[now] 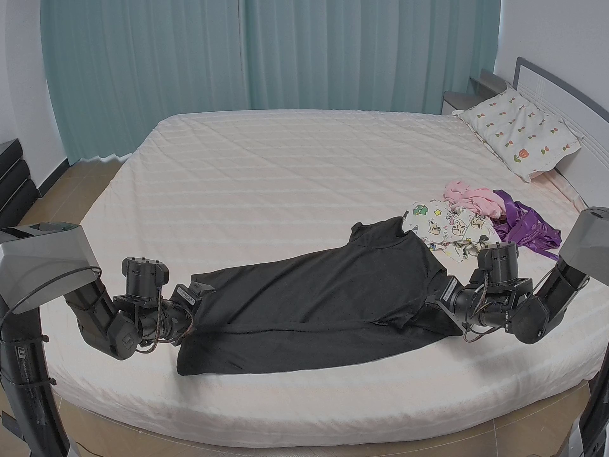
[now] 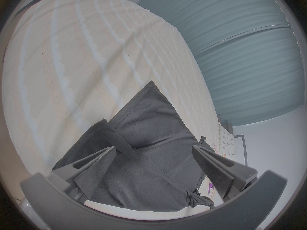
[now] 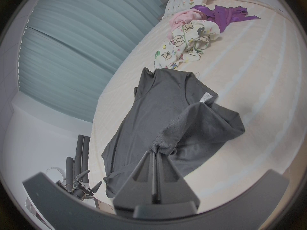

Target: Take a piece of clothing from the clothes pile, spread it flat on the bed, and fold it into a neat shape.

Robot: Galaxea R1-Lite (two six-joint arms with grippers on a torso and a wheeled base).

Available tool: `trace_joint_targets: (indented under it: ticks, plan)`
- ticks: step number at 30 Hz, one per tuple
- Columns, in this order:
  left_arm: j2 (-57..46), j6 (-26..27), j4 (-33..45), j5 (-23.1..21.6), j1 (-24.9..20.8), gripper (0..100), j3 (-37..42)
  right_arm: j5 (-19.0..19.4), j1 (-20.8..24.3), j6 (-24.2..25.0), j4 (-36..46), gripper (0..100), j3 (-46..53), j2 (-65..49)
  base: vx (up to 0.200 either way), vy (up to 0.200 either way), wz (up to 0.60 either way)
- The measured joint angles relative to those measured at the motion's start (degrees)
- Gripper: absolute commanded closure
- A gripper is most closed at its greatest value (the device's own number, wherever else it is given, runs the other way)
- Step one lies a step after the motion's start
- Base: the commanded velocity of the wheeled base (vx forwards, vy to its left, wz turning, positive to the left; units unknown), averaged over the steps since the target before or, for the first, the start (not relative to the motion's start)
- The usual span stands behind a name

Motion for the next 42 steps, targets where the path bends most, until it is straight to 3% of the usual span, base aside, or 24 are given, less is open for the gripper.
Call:
trace_joint_targets:
  ticks: [13,14,20,34,42]
  plan:
    - [0.1,0.0,0.0,0.0,0.0,0,0.1,4.3,-1.9,-1.0,8.5,100,1.3,-4.2,0.0,0.0,0.0]
    - [0.1,0.0,0.0,0.0,0.0,0,0.1,4.5,-2.2,-1.6,8.5,0,1.3,-4.1,0.0,0.0,0.0]
    - [0.1,0.0,0.0,0.0,0.0,0,0.1,5.8,-3.0,-8.4,8.7,0,3.4,-3.4,0.0,0.0,0.0]
    - [0.1,-0.1,0.0,0.0,0.0,0,0.1,5.6,-5.7,-9.9,3.8,0,3.3,0.6,0.0,0.0,0.0]
    - [0.1,-0.1,0.0,0.0,0.0,0,0.1,5.3,-6.7,-10.1,1.0,0,-2.9,6.0,0.0,0.0,0.0]
